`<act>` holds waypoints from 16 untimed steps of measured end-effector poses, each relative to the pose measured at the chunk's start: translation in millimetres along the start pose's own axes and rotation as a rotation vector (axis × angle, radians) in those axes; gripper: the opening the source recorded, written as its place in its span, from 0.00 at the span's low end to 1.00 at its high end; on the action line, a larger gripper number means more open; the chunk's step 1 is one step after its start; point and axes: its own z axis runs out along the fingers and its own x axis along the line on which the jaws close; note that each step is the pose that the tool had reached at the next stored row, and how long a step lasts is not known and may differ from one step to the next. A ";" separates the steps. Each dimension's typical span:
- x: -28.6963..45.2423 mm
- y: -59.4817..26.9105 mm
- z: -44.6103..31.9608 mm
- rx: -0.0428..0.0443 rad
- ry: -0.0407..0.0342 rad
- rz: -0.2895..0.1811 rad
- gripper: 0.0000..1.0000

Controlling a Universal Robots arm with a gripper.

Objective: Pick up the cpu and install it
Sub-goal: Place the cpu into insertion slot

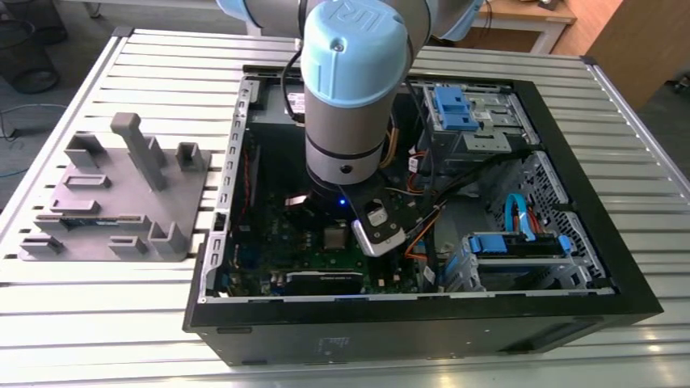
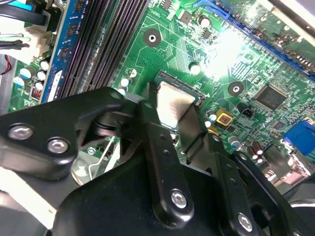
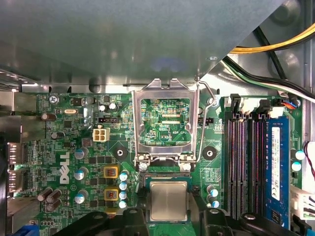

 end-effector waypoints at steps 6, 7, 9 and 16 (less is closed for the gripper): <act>0.0 0.1 0.4 -0.0004 -0.0002 0.000 0.40; 0.0 0.1 0.4 -0.0004 -0.0002 0.000 0.40; 0.0 0.0 0.5 -0.0004 -0.0002 0.000 0.40; 0.0 0.1 0.7 -0.0004 -0.0002 0.000 0.40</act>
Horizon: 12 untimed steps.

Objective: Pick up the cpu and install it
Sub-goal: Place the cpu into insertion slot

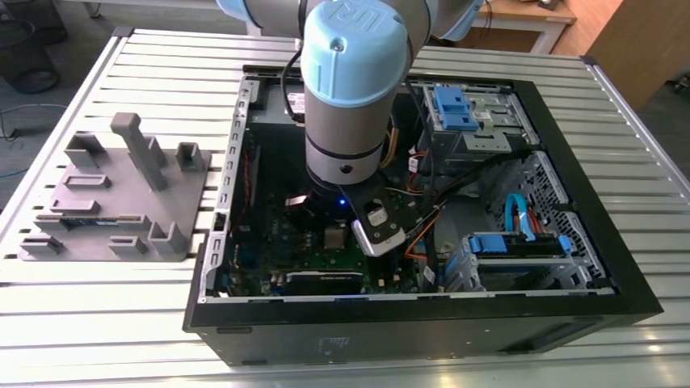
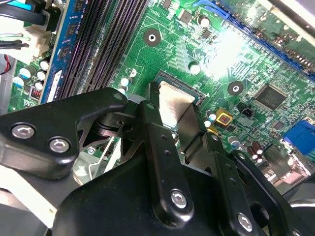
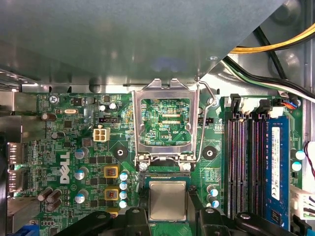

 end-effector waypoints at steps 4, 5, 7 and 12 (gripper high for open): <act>-0.1 0.2 -2.1 -0.0011 -0.0004 0.000 0.40; -0.1 0.1 -3.1 -0.0002 -0.0001 0.000 0.40; -0.1 0.2 -4.2 -0.0005 -0.0001 0.000 0.40; -0.1 0.1 -4.4 -0.0004 -0.0001 0.000 0.40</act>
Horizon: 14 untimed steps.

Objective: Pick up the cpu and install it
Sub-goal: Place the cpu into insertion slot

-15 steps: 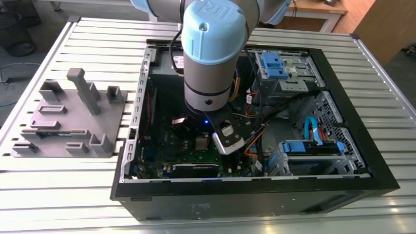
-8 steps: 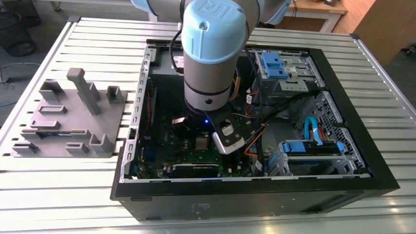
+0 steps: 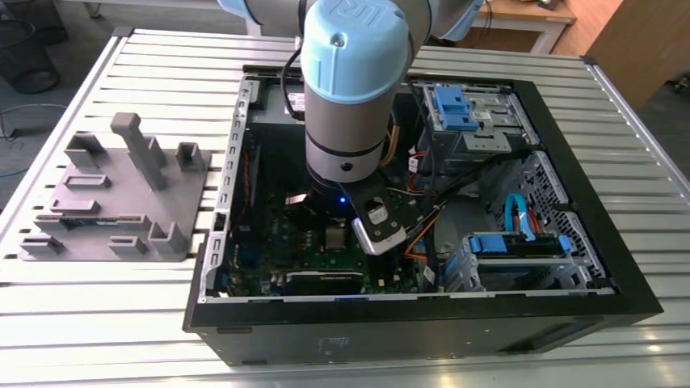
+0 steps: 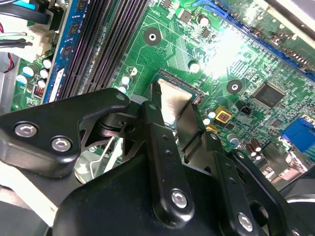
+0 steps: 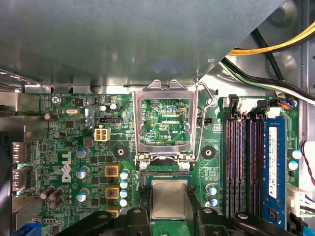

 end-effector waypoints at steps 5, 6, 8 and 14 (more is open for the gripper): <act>0.0 0.0 0.0 0.0000 0.0000 0.000 0.40; 0.0 0.0 0.0 0.0000 0.0000 0.000 0.40; 0.0 0.0 0.0 -0.0001 0.0000 0.000 0.40; 0.0 -0.1 1.6 0.0000 0.0000 0.000 0.47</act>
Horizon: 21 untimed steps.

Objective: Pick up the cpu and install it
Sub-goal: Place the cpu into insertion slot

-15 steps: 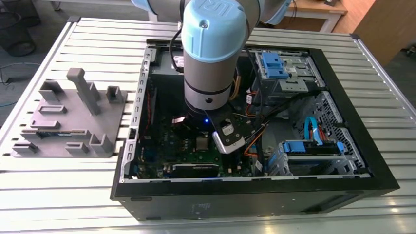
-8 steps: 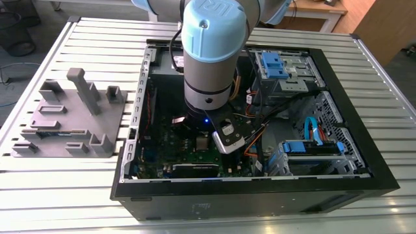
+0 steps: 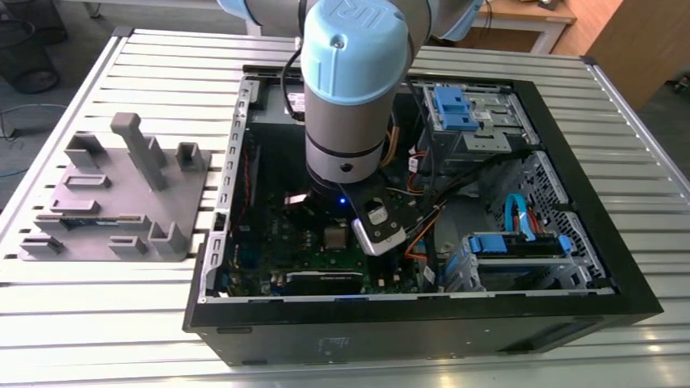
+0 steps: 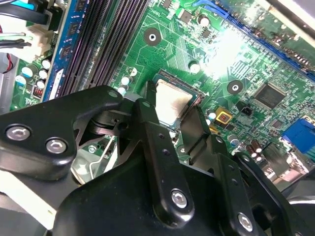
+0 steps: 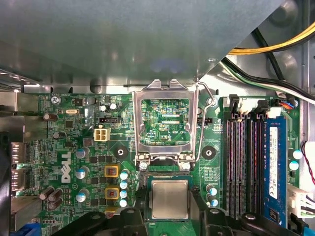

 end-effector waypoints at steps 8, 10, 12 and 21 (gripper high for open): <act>0.0 -0.1 2.5 0.0000 -0.0001 0.002 0.47; 0.0 -0.1 3.0 0.0004 0.0001 0.002 0.47; 0.0 -0.1 3.1 0.0004 0.0002 0.002 0.47; -0.1 -0.1 3.3 0.0001 -0.0001 0.002 0.47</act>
